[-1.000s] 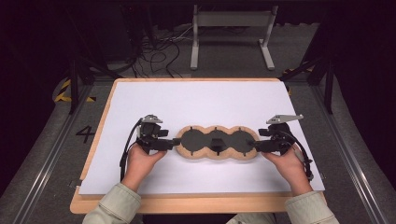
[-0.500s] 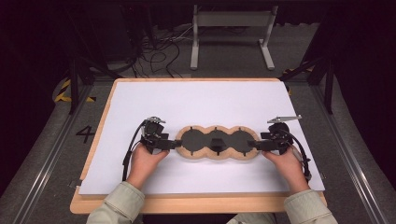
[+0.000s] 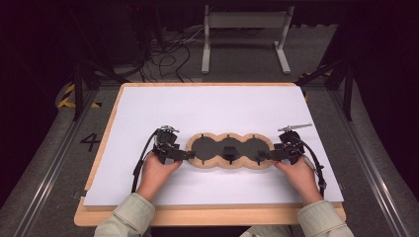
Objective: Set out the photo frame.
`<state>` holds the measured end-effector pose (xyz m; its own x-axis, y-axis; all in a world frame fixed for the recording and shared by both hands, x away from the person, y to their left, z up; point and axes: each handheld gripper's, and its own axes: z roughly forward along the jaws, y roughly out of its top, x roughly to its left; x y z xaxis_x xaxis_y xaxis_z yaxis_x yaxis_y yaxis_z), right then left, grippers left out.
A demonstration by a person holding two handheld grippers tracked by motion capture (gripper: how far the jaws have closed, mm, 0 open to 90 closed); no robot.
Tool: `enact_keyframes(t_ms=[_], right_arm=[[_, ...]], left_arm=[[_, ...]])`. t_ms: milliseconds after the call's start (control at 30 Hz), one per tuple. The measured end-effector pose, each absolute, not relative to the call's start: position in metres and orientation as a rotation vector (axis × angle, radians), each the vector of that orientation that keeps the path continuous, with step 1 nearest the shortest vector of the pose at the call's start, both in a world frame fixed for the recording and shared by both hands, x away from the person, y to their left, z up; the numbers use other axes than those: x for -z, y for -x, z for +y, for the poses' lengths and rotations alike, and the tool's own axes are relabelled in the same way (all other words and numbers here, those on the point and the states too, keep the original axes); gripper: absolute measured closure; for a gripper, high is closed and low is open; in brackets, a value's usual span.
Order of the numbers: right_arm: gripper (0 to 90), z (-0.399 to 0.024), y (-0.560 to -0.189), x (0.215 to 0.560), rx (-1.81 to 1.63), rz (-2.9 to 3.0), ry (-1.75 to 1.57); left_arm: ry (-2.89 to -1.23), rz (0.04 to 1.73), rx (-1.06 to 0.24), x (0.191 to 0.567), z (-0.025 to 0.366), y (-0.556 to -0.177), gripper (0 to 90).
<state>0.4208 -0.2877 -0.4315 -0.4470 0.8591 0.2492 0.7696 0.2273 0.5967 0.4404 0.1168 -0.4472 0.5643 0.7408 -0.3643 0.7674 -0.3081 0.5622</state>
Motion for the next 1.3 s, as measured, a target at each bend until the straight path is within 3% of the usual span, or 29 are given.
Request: enact_keyframes(t_ms=[367, 967, 1300], right_arm=[[10.9, -0.282, -0.422, 0.438, -1.003, 2.391, -1.598], [8.1, -0.279, -0.419, 0.438, -0.96, 2.42, -1.61], [11.6, -0.282, -0.422, 0.435, -0.975, 2.405, -1.687]], left_arm=[[-2.065, 1.19, 0.136, 0.448, 0.11, -0.44, 17.7], [-2.068, 1.198, 0.163, 0.448, 0.099, -0.435, 19.2], [-2.036, 1.221, 0.158, 0.448, 0.102, -0.434, 24.1]])
